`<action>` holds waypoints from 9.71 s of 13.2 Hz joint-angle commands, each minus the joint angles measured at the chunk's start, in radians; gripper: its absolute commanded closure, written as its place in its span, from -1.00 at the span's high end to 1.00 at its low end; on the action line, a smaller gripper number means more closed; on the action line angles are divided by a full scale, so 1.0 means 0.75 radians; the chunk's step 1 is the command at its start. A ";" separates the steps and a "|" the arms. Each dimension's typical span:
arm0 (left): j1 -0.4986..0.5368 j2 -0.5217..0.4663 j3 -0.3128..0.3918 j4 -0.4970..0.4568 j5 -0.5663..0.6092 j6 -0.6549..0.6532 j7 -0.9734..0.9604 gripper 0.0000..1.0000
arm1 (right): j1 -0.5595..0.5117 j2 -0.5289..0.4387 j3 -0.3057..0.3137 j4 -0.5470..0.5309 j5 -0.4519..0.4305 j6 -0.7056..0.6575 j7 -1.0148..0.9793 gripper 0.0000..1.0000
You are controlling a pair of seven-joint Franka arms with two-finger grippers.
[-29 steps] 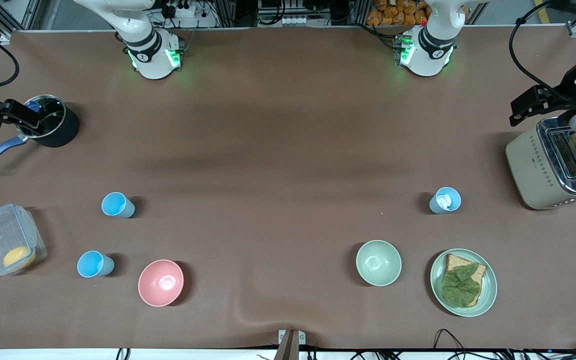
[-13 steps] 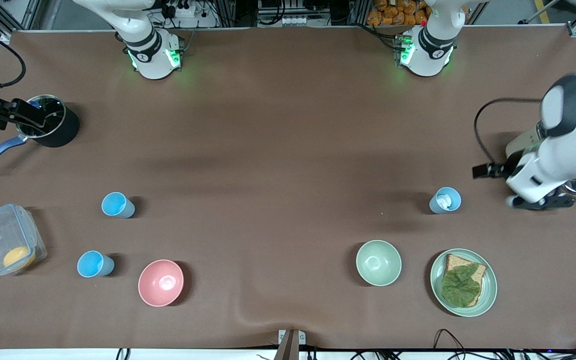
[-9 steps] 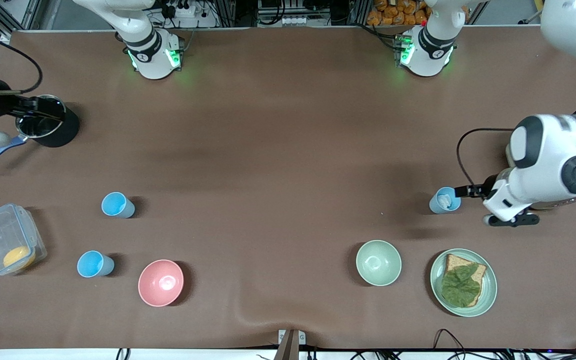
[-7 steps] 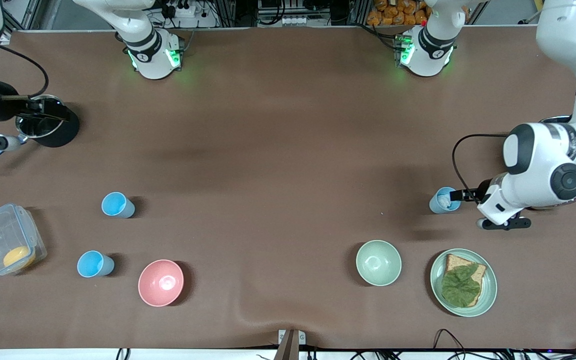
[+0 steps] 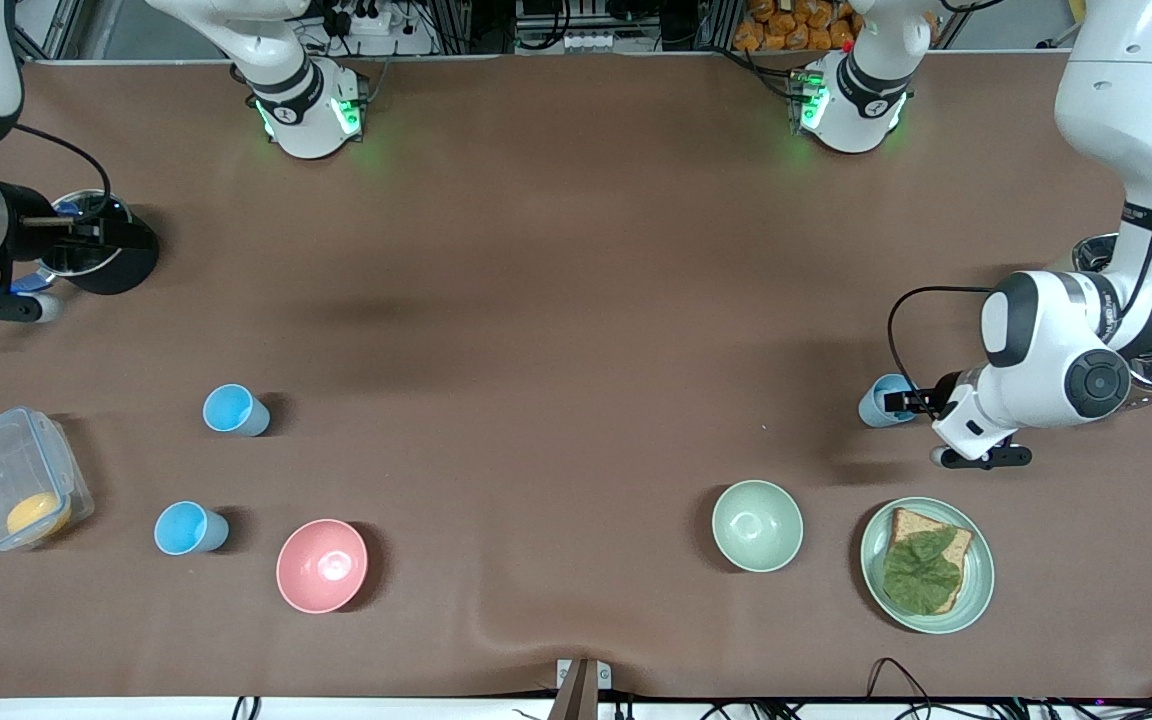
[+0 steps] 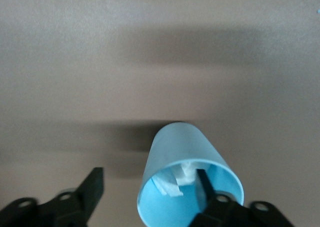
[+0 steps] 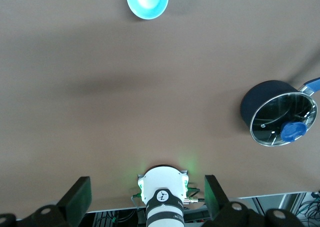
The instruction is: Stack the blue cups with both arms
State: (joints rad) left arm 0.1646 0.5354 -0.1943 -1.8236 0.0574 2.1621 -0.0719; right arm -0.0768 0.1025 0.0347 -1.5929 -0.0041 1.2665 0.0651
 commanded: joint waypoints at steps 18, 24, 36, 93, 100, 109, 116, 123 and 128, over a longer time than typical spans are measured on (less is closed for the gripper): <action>-0.601 0.063 -0.260 0.206 -0.068 0.160 -1.112 -1.00 | -0.080 0.139 0.007 -0.490 -0.013 0.712 -0.083 1.00; -0.898 0.171 -0.238 0.239 -0.024 0.324 -1.526 -1.00 | -0.112 0.176 0.007 -0.605 -0.019 0.982 -0.085 1.00; -1.005 0.209 -0.246 0.237 0.420 0.353 -1.965 1.00 | -0.118 0.440 0.007 -0.441 -0.007 1.307 -0.083 1.00; -0.269 -0.810 0.206 0.337 -0.056 -0.856 -0.074 1.00 | 0.731 0.453 0.205 -0.167 0.169 1.032 1.337 1.00; -0.273 -0.812 0.183 0.337 -0.056 -0.860 -0.096 1.00 | 0.242 0.162 0.203 -0.173 0.134 0.715 0.354 1.00; -0.275 -0.804 0.153 0.333 -0.058 -0.862 -0.094 1.00 | 0.055 -0.155 0.065 -0.218 -0.025 0.545 -0.040 1.00; -0.273 -0.788 0.147 0.333 -0.060 -0.860 -0.105 1.00 | 0.098 -0.219 -0.034 -0.116 -0.054 0.406 -0.128 1.00; -0.289 -0.763 0.138 0.368 -0.056 -0.848 -0.113 1.00 | 0.115 -0.194 -0.059 -0.034 -0.054 0.406 -0.130 1.00; -0.275 -0.765 0.134 0.372 -0.070 -0.848 -0.125 1.00 | 0.107 -0.180 -0.054 0.015 -0.050 0.406 -0.115 1.00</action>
State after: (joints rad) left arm -0.0528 -0.0464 -0.0889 -1.5664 0.0199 1.5290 -0.1577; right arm -0.0076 -0.0541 0.0012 -1.6127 -0.0240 1.5854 -0.0246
